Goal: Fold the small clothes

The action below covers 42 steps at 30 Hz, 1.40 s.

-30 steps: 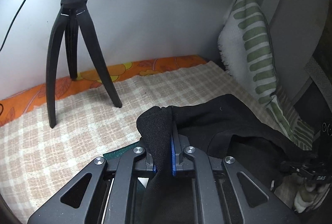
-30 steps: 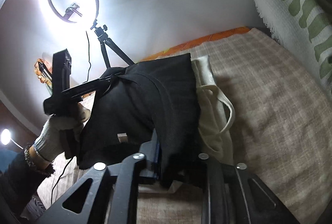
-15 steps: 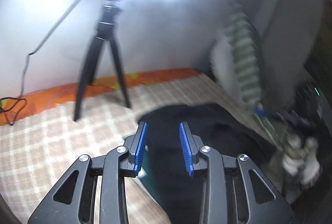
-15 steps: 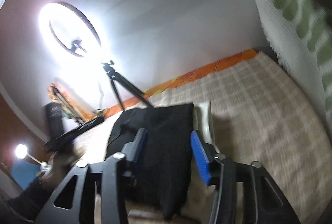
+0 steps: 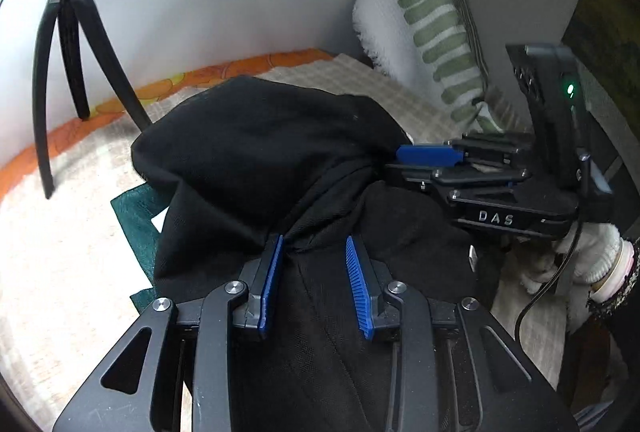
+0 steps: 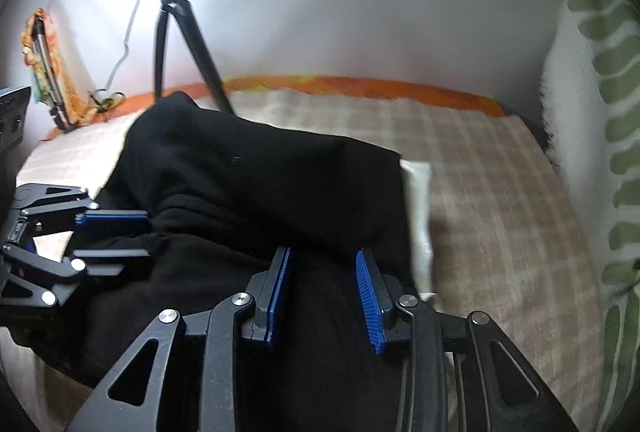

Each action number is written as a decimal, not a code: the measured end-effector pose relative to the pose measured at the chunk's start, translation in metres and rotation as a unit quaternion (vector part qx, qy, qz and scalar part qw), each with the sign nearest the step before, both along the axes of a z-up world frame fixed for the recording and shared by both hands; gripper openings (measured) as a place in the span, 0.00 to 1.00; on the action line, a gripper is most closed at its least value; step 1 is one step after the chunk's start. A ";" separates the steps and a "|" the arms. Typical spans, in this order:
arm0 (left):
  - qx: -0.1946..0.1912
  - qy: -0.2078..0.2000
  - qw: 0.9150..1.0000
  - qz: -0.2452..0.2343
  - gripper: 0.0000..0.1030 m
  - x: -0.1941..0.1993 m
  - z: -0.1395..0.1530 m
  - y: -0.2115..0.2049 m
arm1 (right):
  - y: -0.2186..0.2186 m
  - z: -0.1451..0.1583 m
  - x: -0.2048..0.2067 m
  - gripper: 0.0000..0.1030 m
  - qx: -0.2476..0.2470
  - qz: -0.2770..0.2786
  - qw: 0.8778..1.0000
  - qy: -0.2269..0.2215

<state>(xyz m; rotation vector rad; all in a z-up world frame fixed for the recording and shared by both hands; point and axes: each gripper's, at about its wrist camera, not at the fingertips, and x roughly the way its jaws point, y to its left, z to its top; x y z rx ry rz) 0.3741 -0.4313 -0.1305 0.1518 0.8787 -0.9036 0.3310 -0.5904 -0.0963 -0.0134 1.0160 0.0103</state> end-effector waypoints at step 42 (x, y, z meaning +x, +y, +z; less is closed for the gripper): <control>-0.005 -0.059 0.991 0.121 0.70 -0.174 0.115 0.188 | 0.095 0.105 -0.033 0.51 0.011 -0.076 0.994 -0.081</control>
